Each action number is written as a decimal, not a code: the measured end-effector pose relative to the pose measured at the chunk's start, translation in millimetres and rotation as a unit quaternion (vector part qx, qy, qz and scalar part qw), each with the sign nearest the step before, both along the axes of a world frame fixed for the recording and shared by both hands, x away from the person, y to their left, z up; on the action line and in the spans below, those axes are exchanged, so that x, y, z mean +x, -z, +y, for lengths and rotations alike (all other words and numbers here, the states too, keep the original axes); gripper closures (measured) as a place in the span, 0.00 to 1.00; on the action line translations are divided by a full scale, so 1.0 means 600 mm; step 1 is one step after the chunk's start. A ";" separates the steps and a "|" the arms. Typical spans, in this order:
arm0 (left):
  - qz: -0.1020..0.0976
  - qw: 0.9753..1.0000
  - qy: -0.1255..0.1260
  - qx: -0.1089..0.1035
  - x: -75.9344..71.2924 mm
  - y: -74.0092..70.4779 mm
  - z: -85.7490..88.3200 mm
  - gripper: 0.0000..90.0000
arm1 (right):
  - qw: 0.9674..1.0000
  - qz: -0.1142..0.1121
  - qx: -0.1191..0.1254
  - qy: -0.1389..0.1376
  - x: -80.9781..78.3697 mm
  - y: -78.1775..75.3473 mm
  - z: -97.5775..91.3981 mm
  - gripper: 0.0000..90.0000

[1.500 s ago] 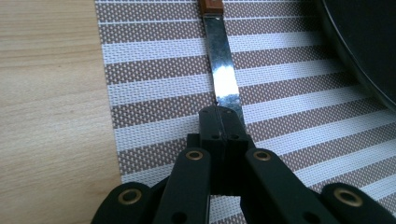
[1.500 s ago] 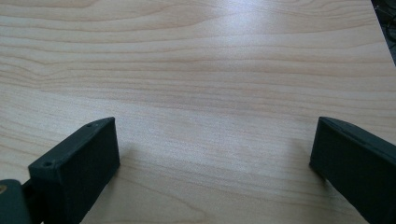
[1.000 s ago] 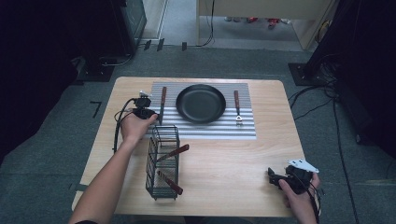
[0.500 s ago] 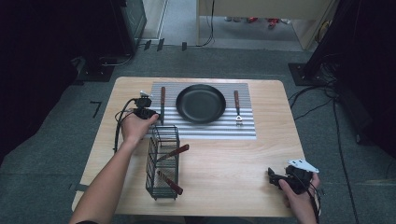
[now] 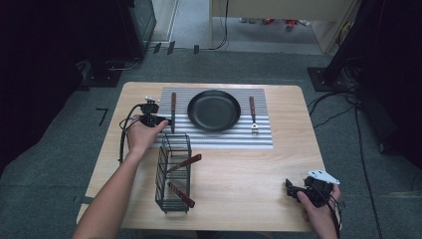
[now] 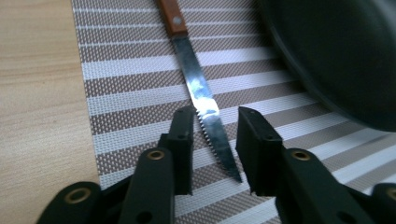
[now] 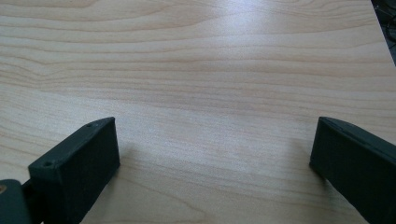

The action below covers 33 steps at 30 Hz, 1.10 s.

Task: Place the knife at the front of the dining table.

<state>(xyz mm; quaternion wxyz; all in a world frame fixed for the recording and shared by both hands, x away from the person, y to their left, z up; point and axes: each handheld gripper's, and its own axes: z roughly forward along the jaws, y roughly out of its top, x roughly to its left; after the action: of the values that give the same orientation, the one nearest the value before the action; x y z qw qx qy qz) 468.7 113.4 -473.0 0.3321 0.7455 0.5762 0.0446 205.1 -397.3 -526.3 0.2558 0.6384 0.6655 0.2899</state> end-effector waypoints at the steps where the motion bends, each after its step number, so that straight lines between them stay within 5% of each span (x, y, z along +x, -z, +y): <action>1: -0.008 1.000 0.000 -0.007 -0.003 -0.004 0.002 0.71 | 1.000 0.000 0.000 0.000 0.000 0.000 0.000 0.01; 3: -0.025 0.999 0.012 -0.016 -0.011 -0.014 0.009 0.63 | 1.000 0.000 0.000 0.000 0.000 0.000 0.000 0.01; 6: -0.052 0.999 -0.005 -0.011 -0.028 -0.030 0.025 0.45 | 1.000 0.000 0.000 0.000 0.000 0.000 0.000 0.01; 9: -0.075 0.996 -0.023 -0.037 -0.049 -0.045 0.051 0.34 | 1.000 0.000 0.000 0.000 0.000 0.000 0.000 0.01; 16: -0.131 0.988 -0.048 -0.069 -0.113 -0.061 0.106 0.26 | 1.000 0.000 0.000 0.000 0.000 0.000 0.000 0.01; 25: -0.153 0.978 -0.116 -0.079 -0.211 -0.032 0.182 0.09 | 1.000 0.000 0.000 0.000 0.000 0.000 0.000 0.01; 28: -0.147 0.978 -0.138 -0.050 -0.239 -0.017 0.196 0.00 | 1.000 0.000 0.000 0.000 0.000 0.000 0.000 0.01; 31: -0.145 0.978 -0.122 -0.083 -0.269 -0.003 0.208 0.00 | 1.000 0.000 0.000 0.000 0.000 0.000 0.000 0.01; 33: -0.158 0.978 -0.120 -0.065 -0.288 0.004 0.207 0.00 | 1.000 0.000 0.000 0.000 0.000 0.000 0.000 0.01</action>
<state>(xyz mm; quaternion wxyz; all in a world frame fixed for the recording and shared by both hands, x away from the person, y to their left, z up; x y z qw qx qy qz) 295.6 237.6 -475.6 0.4590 0.6311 0.6035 0.1639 205.1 -397.2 -526.3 0.2561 0.6383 0.6655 0.2898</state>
